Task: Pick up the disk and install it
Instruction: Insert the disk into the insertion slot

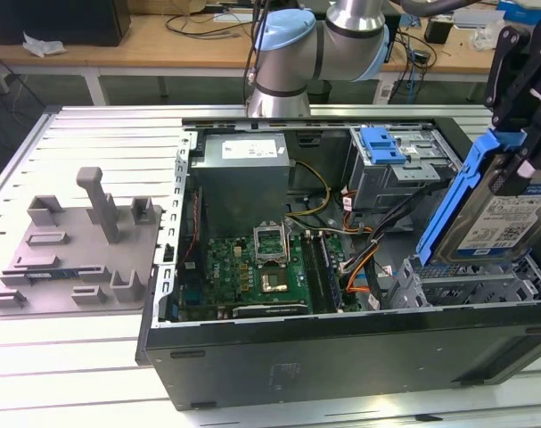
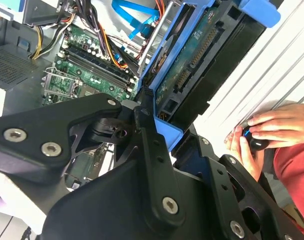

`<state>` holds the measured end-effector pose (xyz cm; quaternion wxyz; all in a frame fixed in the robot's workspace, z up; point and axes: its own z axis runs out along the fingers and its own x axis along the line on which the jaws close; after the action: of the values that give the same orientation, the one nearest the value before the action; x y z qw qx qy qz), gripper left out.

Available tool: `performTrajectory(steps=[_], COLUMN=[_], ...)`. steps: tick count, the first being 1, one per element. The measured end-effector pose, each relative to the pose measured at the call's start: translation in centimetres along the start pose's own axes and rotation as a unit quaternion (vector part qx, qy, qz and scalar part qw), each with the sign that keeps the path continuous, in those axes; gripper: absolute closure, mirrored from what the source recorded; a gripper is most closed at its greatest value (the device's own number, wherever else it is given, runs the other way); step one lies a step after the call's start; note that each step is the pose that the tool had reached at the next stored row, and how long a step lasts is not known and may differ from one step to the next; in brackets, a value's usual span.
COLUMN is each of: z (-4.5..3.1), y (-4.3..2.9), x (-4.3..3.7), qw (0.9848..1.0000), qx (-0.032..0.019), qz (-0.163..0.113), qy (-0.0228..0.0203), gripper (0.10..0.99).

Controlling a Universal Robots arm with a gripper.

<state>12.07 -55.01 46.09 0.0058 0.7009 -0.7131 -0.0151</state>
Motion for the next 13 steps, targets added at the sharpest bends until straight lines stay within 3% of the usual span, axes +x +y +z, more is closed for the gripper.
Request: performTrajectory(steps=[13], z=[0.13], y=[0.02], x=[-0.25], qw=[1.0000], qx=[-0.0001], qz=[-0.007], qy=[0.0002], gripper=[0.718])
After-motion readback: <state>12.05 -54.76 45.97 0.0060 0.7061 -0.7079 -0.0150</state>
